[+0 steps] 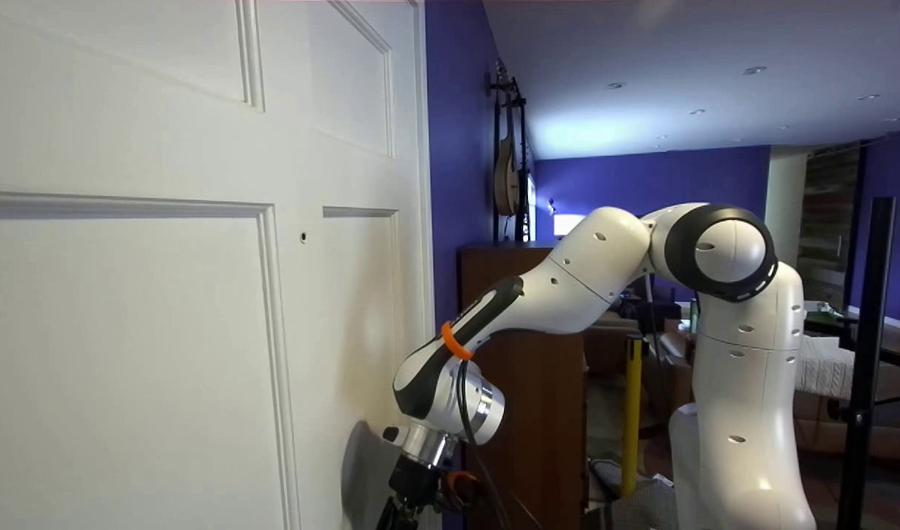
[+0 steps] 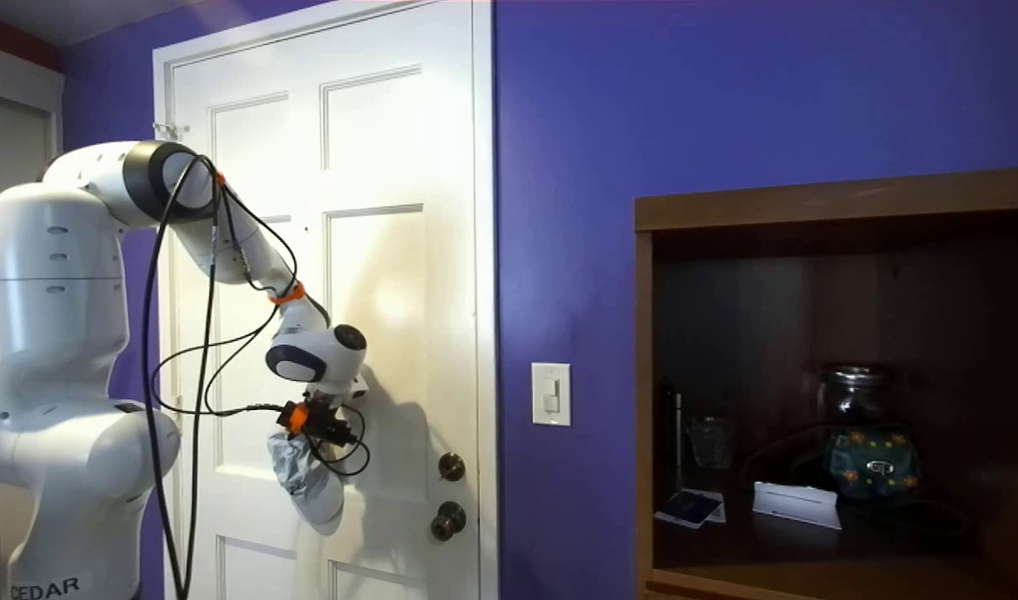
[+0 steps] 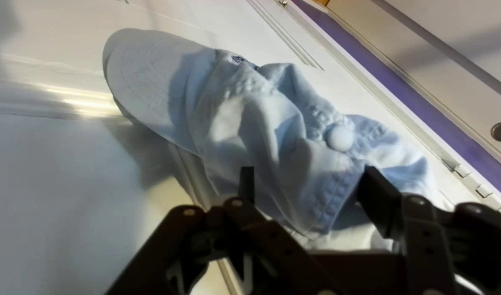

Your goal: Pick up the white cap from the door and put it on top of the brown chest of drawers

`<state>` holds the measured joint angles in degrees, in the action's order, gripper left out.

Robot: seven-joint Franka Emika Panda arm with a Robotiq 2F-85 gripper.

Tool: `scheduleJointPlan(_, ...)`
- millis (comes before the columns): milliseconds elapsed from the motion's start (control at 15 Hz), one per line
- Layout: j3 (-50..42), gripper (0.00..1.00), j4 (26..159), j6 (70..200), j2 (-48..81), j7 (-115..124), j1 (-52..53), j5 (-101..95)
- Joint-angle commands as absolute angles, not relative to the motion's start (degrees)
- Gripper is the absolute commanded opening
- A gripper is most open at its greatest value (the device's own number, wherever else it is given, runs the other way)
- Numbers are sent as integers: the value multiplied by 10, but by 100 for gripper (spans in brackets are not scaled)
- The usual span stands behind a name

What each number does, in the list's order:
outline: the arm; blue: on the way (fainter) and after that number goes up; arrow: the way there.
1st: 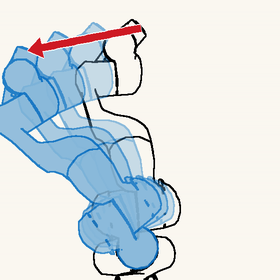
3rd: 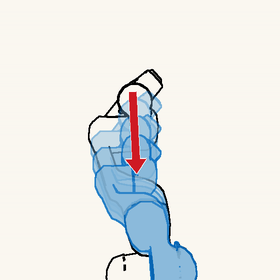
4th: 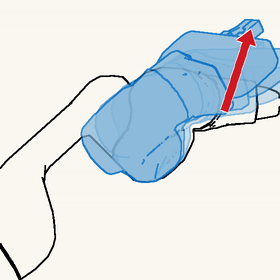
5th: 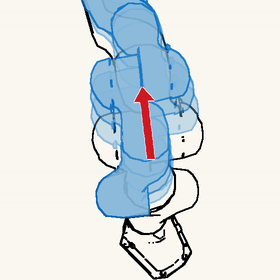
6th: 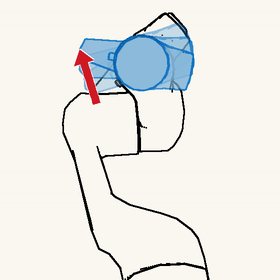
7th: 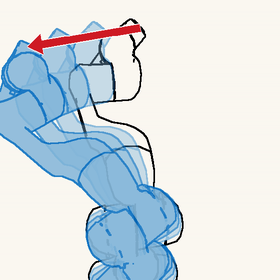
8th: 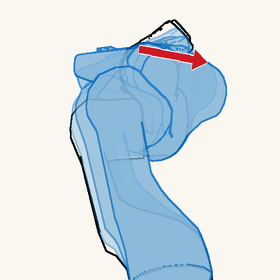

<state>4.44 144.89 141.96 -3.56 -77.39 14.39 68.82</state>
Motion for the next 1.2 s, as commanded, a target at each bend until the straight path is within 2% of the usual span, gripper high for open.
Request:
scheduleJointPlan(0, 62, 38, 1432, 1415, -21, -802, 125, 708)
scheduleJointPlan(267, 66, 10, 1426, 1410, -19, -816, 120, 714)
scheduleJointPlan(400, 66, 1, 1425, 1396, -23, -822, 118, 706)
scheduleJointPlan(1133, 78, 1, 1449, 1411, -72, -821, 119, 687)
